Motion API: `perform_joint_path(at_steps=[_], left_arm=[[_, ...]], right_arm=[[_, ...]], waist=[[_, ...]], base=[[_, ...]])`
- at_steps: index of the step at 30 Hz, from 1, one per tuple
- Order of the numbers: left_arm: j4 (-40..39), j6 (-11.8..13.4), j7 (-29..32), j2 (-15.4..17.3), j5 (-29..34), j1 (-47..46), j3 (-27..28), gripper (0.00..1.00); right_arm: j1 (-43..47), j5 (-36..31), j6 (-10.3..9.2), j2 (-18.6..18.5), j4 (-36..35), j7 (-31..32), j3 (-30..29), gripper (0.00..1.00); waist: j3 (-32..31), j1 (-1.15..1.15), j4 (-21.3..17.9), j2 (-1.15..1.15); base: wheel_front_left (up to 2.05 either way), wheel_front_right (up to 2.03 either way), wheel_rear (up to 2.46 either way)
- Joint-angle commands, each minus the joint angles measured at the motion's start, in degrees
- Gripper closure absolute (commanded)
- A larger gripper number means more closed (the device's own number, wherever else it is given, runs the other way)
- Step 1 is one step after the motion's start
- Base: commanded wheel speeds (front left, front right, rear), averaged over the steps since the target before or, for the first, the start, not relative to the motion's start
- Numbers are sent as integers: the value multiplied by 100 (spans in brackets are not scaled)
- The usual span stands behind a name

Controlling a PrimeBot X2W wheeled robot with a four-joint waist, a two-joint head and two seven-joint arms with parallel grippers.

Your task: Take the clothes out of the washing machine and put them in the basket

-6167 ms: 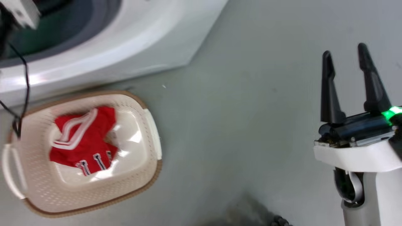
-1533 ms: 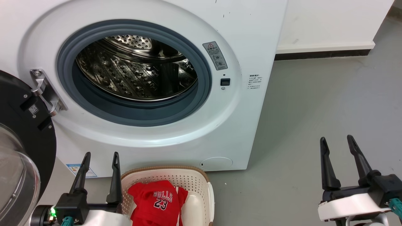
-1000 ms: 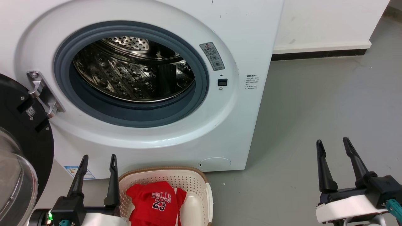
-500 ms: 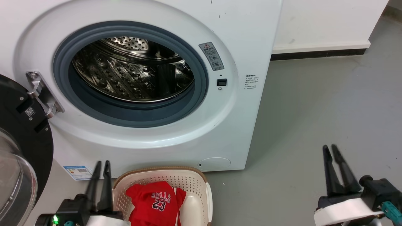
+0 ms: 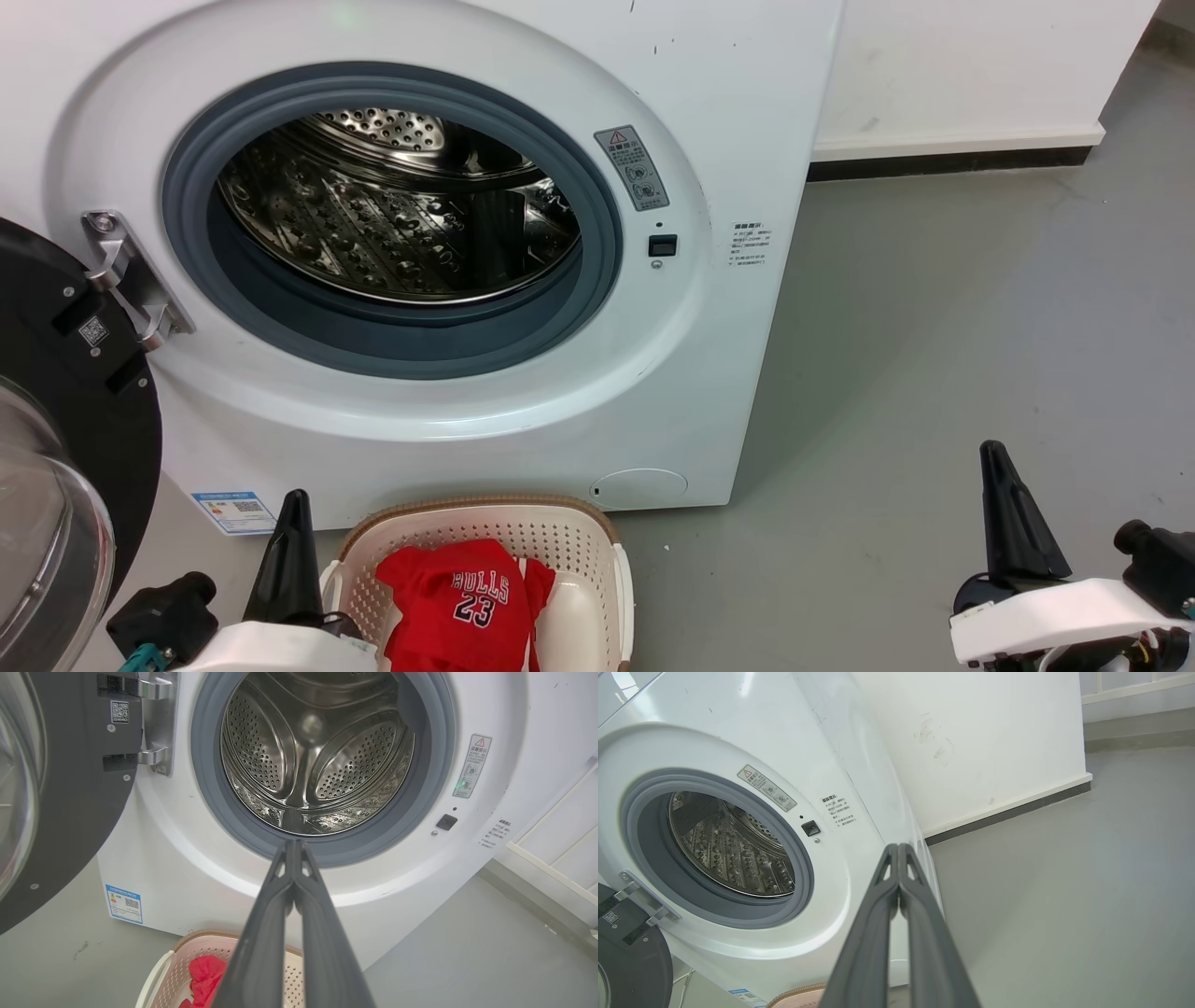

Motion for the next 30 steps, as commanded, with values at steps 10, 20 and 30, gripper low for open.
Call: perform_joint_path(at_steps=[10, 20, 30], left_arm=[[103, -78, 254, 13, -1153, -291, 55, 100], [226, -105, 444, 6, -1939, -402, 78, 100], [352, -142, 634, 0, -2728, -514, 100, 100]], right_arm=[[-251, 1205, -2, -88, 66, 225, -9, 100], [-328, 2008, -2, -109, 164, 395, -28, 100], [-393, 2812, -2, -123, 256, 576, -56, 100]], waist=[[-6, 0, 27, -1], [-10, 0, 50, -1], [-15, 0, 76, -1]], base=[[0, 0, 0], [0, 0, 0], [0, 0, 0]])
